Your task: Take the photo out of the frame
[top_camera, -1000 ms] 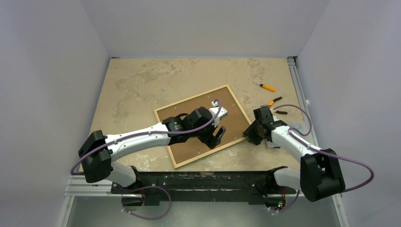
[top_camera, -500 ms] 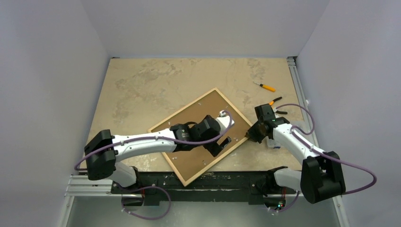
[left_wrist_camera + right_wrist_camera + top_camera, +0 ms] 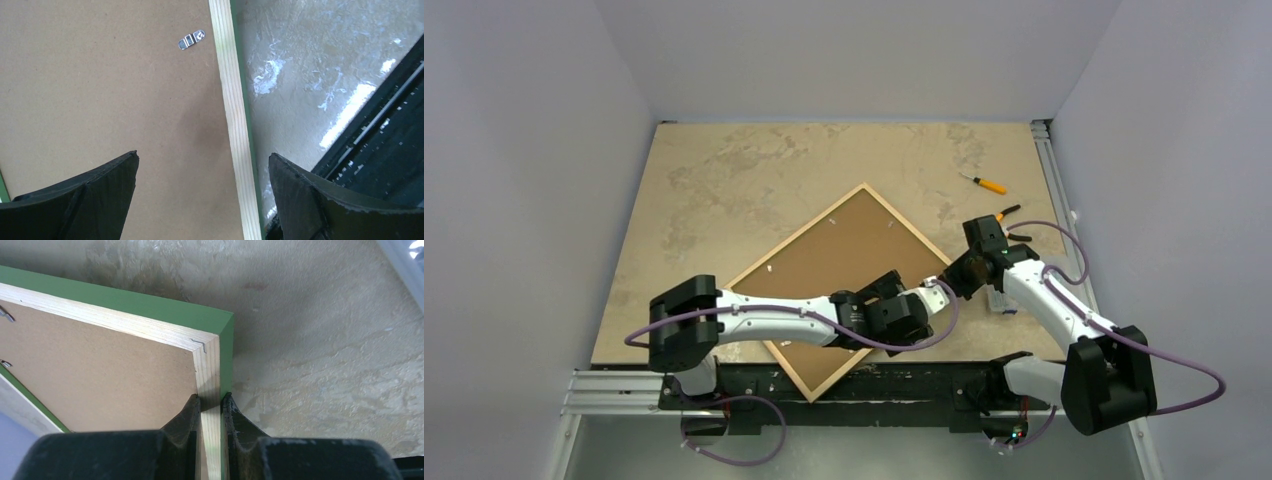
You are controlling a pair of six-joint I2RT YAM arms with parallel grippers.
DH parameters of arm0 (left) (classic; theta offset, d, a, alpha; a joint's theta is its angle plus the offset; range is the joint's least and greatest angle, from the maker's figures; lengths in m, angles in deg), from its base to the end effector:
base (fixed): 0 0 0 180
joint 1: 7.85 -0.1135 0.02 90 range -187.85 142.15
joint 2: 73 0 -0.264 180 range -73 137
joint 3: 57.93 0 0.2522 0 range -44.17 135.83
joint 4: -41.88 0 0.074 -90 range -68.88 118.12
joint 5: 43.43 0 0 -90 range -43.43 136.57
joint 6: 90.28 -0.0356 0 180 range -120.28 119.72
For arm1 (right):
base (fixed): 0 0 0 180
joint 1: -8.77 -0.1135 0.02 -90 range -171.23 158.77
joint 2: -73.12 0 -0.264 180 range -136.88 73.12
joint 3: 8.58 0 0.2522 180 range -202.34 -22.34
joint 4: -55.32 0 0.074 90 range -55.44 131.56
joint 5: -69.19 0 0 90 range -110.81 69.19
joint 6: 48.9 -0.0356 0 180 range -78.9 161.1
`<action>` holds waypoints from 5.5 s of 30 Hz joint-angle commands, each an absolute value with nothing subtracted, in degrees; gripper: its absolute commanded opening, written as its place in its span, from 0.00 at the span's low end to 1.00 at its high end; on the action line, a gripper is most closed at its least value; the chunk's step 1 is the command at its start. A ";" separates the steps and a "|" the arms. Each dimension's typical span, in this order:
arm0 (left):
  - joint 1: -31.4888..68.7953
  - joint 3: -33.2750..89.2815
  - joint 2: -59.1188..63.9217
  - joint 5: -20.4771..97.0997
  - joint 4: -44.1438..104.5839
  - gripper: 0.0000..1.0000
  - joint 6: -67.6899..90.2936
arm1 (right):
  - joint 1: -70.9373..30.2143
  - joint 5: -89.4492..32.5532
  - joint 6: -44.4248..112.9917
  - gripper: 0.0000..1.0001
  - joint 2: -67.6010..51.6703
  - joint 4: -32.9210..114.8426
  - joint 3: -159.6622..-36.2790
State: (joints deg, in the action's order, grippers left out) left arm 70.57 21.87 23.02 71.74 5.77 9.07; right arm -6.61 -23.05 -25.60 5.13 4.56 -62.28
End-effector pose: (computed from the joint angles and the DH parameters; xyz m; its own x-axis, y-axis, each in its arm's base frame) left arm 0.0860 -0.3445 0.2215 -0.2923 0.6942 -0.6577 0.7976 0.5565 0.2329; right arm 0.2037 0.0575 0.1967 -0.6038 0.7857 -0.1343 0.6918 0.6002 0.4014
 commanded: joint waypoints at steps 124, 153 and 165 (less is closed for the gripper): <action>30.77 73.06 20.78 48.97 -39.63 0.00 15.74 | -6.30 -17.70 2.12 0.82 23.63 2.11 -83.92; -18.98 47.91 26.92 23.75 -18.35 0.00 25.18 | -6.58 -26.84 1.11 0.81 16.48 10.26 -74.77; -26.94 50.07 35.60 23.37 -20.42 0.00 18.78 | -6.65 -26.34 2.34 0.81 16.67 10.71 -72.52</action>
State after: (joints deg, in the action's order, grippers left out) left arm -24.05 48.61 34.83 15.77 -13.64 21.57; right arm -6.35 -26.19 1.26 16.23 8.61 -73.30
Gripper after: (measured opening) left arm 0.288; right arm 0.809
